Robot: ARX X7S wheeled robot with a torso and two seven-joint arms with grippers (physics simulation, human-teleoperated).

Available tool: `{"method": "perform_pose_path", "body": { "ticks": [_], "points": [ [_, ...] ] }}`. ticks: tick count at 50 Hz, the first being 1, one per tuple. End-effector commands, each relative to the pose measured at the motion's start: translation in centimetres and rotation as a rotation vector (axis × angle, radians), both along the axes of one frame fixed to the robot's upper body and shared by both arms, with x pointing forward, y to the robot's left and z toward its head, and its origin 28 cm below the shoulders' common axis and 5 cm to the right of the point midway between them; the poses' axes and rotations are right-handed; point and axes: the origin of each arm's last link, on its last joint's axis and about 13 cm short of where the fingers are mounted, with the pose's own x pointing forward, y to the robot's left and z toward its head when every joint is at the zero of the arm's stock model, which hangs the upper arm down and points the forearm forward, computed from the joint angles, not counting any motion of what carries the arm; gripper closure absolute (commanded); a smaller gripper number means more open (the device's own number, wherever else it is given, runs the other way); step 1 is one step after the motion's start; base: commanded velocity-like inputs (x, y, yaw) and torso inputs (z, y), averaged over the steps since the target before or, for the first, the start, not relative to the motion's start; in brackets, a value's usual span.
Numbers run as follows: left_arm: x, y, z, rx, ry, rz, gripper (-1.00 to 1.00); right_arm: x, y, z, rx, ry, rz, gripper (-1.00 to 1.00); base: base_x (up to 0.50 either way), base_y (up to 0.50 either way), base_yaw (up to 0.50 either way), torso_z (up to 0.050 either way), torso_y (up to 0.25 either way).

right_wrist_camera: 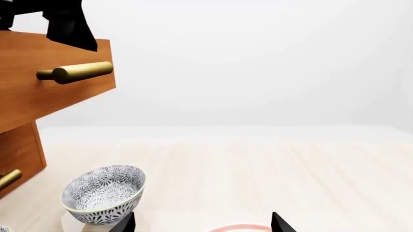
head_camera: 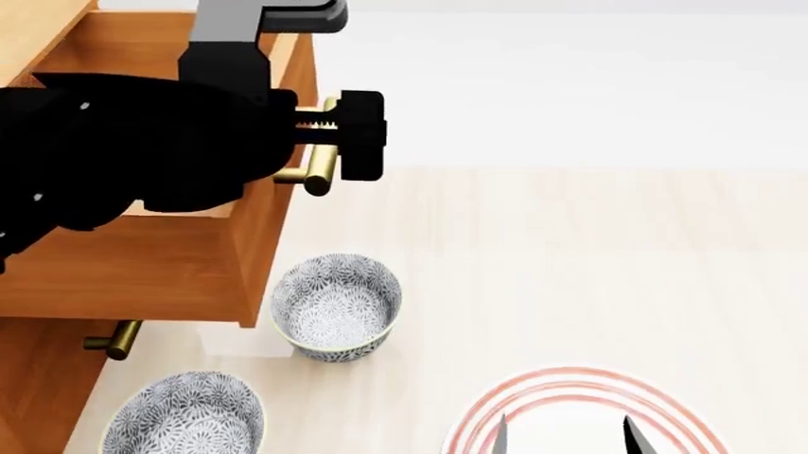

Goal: Open the top drawer of the cabinet.

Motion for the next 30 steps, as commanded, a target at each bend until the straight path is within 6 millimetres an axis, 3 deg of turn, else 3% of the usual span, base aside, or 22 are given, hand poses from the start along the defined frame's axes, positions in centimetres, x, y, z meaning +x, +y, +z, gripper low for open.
{"method": "perform_pose_path", "body": {
  "ticks": [1,30],
  "points": [
    [-7.4,-8.5,1.2,-0.280,0.164,-0.536,-1.00,-0.1,-0.1,-0.1,-0.003,0.003,0.000,-1.00,0.00,0.00,0.00,0.010,0.000],
    [-9.3,-9.5,2.7,-0.228,0.127,-0.546,-1.00,-0.8,-0.2,0.1,0.003,-0.009,0.003,-1.00,0.00,0.00,0.00,0.001,0.004]
  ]
}}
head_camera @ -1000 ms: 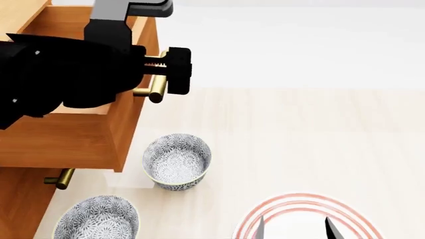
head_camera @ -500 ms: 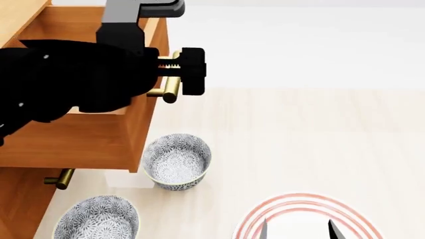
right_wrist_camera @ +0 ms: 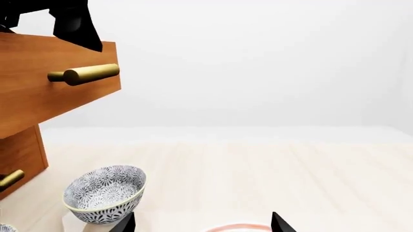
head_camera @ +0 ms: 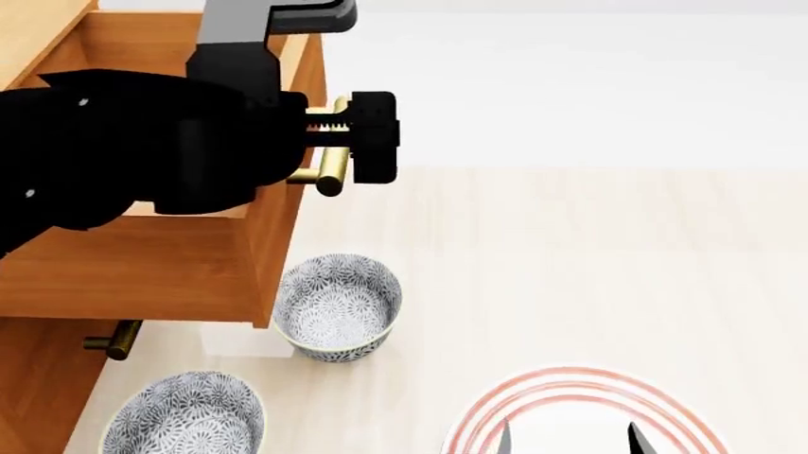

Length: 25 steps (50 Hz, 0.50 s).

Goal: Open the top drawer of the cabinet.

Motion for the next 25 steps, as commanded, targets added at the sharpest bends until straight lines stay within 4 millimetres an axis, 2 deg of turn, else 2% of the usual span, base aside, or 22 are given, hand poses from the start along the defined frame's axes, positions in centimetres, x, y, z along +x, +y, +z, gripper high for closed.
{"method": "perform_pose_path", "body": {
  "ticks": [1,9,10,17,25],
  "points": [
    [-8.3,-8.5,2.2,-0.207,0.086,-0.556,-1.00,-0.2,-0.1,0.0,0.003,-0.002,0.001,-1.00,0.00,0.00,-0.01,0.000,0.000],
    [-8.5,-8.4,3.6,-0.151,0.028,-0.530,-1.00,-0.4,-0.1,0.1,0.001,-0.008,-0.001,-1.00,0.00,0.00,-0.01,0.001,0.004],
    [-8.7,-8.4,4.6,-0.150,0.012,-0.534,-1.00,-0.4,-0.1,0.2,0.001,-0.009,-0.001,-1.00,0.00,0.00,-0.01,0.000,0.000],
    [-9.2,-8.3,7.2,-0.109,-0.076,-0.500,-1.00,-0.6,-0.3,0.3,-0.005,-0.016,-0.010,-1.00,0.00,0.00,-0.01,0.001,0.006],
    [-9.1,-8.1,8.9,-0.072,-0.166,-0.450,-1.00,-0.6,-0.2,0.7,-0.012,-0.024,-0.005,-1.00,0.00,0.00,-0.01,0.001,0.004]
  ]
}}
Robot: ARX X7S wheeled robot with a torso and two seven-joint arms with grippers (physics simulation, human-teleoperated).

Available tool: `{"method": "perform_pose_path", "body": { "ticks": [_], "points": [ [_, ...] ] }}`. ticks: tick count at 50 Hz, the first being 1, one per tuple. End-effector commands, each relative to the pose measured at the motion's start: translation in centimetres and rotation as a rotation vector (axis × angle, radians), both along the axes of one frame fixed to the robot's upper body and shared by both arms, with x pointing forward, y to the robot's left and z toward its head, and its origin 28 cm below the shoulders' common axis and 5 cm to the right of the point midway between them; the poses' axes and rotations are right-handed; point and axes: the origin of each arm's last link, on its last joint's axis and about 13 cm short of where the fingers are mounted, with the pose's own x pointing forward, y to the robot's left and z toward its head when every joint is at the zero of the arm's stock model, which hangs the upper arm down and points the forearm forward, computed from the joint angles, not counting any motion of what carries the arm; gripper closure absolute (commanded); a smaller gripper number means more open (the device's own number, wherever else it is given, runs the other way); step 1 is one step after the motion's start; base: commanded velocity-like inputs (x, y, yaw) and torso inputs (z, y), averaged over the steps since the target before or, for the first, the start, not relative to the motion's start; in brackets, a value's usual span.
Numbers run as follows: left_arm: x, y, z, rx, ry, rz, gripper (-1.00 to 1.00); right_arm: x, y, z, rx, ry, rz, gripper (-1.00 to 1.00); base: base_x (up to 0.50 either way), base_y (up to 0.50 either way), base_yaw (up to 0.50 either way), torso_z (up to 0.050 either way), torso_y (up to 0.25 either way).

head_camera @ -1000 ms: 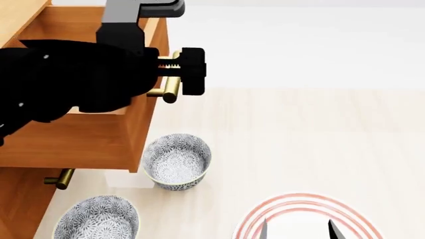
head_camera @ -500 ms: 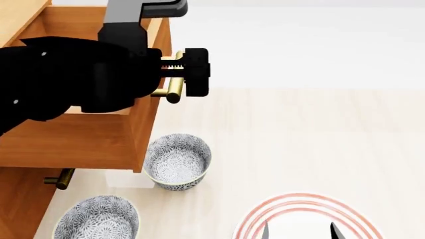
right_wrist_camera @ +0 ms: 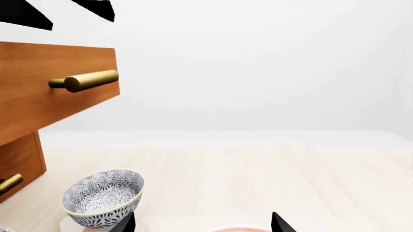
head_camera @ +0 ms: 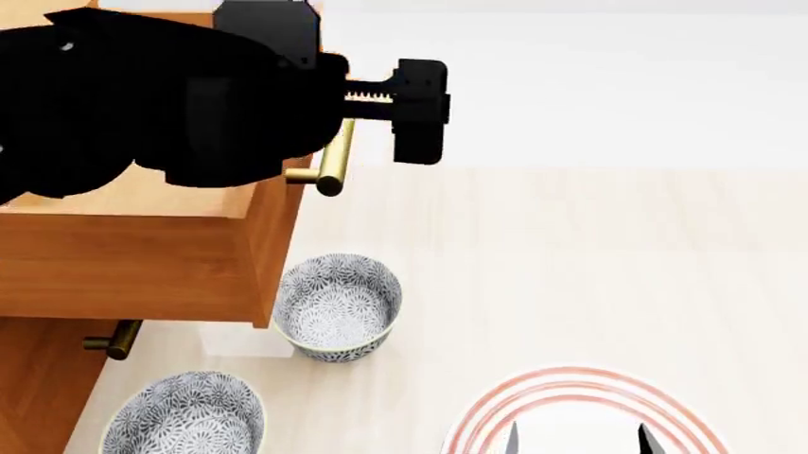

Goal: Open the top drawer of the cabinet.

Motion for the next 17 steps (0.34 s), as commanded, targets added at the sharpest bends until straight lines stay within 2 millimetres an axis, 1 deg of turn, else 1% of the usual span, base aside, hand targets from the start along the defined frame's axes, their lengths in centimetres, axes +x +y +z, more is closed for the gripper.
{"method": "perform_pose_path", "body": {
  "ticks": [1,8,13,17],
  "points": [
    [-6.3,-5.7,5.1,-0.108,-0.117,-0.376,-1.00,-0.2,0.1,0.4,-0.008,-0.010,0.003,-1.00,0.00,0.00,0.00,0.000,0.000],
    [-6.7,-5.6,6.4,-0.105,-0.155,-0.371,-1.00,-0.3,0.0,0.7,-0.013,-0.016,0.002,-1.00,0.00,0.00,0.00,0.000,0.000],
    [-7.3,-5.8,7.3,-0.106,-0.179,-0.378,-1.00,-0.5,0.1,0.9,-0.017,-0.021,0.002,-1.00,0.00,0.00,0.00,0.000,0.000],
    [-7.9,-6.1,7.8,-0.086,-0.240,-0.390,-1.00,-0.8,0.1,0.9,-0.018,-0.025,0.001,-1.00,0.00,0.00,0.00,0.000,0.000]
  ]
}}
